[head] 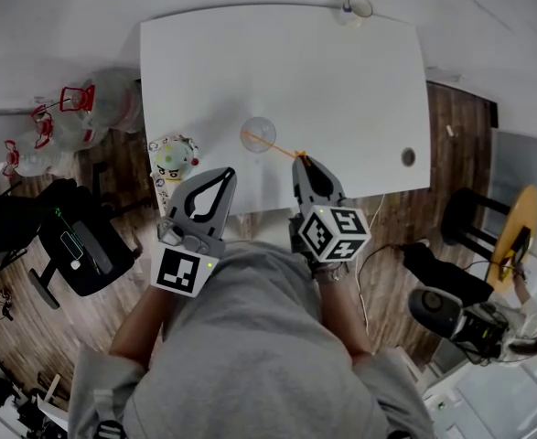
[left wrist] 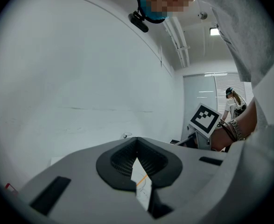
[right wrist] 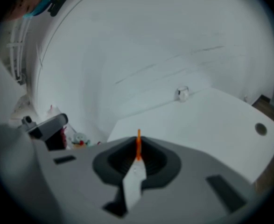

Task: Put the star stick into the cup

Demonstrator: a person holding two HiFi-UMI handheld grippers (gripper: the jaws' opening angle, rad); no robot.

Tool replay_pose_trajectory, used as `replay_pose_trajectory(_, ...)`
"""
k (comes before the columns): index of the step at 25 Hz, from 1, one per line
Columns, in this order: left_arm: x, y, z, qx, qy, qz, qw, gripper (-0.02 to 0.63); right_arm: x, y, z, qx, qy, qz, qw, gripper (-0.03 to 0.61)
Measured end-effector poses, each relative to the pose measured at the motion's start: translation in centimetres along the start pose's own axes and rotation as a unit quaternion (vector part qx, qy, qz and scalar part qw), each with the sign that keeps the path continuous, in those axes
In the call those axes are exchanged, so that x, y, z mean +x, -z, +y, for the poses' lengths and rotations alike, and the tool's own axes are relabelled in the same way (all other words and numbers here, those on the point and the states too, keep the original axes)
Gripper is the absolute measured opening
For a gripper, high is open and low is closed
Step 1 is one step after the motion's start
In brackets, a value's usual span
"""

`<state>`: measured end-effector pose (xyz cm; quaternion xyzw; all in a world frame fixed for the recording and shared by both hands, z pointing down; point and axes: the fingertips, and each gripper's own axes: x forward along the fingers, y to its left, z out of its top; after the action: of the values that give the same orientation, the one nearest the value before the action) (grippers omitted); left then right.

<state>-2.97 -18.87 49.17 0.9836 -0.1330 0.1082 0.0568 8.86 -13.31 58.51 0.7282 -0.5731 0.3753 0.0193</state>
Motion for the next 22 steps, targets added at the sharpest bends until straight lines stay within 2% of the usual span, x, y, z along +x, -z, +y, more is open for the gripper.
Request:
replay_pose_trajectory(3, 0.1, -0.2, -0.1, 0.018, 0.005, -0.002, 0.9998, 0.029, 0.2, 0.1, -0.1, -0.003, 0.0, 0.004, 1.0, 0.048)
replay_pose_trajectory(7, 0.0, 0.0, 0.0, -0.012, -0.007, -0.002, 0.9999, 0.029, 0.3, 0.2, -0.3, -0.004, 0.007, 0.007, 1.0, 0.048)
replay_pose_trajectory(11, 0.0, -0.1, -0.1, -0.003, -0.004, -0.004, 1.0, 0.029, 0.3, 0.3, -0.8, -0.004, 0.016, 0.01, 1.0, 0.051)
replay_pose_trajectory(14, 0.1, 0.0, -0.2, -0.002, -0.005, -0.003, 1.0, 0.029, 0.3, 0.5, -1.1, -0.003, 0.018, 0.015, 1.0, 0.103)
replay_pose_trajectory(19, 0.1, -0.1, -0.2, -0.015, -0.012, -0.005, 0.9998, 0.029, 0.3, 0.5, -1.5, 0.0, 0.022, 0.018, 1.0, 0.129)
replay_pose_trajectory(22, 0.1, -0.2, -0.3, -0.005, -0.009, -0.005, 0.9999, 0.029, 0.3, 0.7, -1.6, 0.002, 0.024, 0.022, 0.999, 0.144)
